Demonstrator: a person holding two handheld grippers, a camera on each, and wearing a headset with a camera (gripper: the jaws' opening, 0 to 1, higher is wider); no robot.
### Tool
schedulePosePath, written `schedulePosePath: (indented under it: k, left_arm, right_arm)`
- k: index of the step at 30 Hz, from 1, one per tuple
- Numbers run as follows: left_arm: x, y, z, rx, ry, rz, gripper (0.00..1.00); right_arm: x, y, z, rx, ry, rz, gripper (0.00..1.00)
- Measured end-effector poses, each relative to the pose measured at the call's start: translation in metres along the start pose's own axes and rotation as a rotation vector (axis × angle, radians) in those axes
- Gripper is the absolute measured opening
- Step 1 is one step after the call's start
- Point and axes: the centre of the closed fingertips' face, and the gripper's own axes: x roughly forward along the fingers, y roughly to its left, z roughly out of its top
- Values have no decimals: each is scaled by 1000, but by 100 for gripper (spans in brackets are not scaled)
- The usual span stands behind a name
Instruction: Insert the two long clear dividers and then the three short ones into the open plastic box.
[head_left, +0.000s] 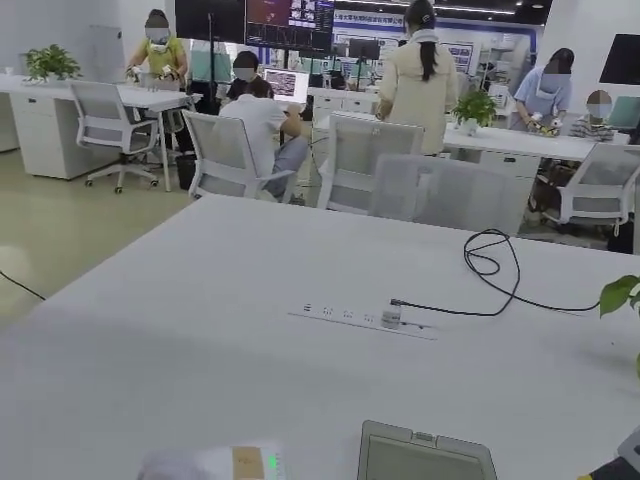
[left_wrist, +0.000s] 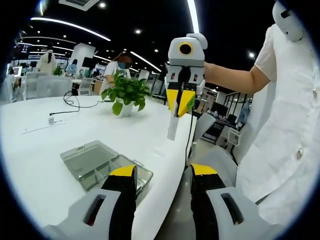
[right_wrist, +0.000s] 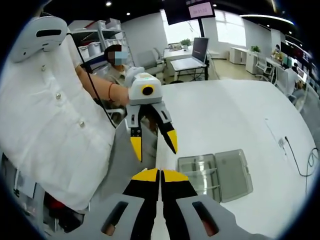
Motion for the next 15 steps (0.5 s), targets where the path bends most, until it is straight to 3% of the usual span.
schedulePosePath:
  k: [15]
  left_arm:
    - [-25, 24, -15, -1, 8, 107, 61]
  right_arm:
    - [11, -43, -8, 34, 8, -108, 3]
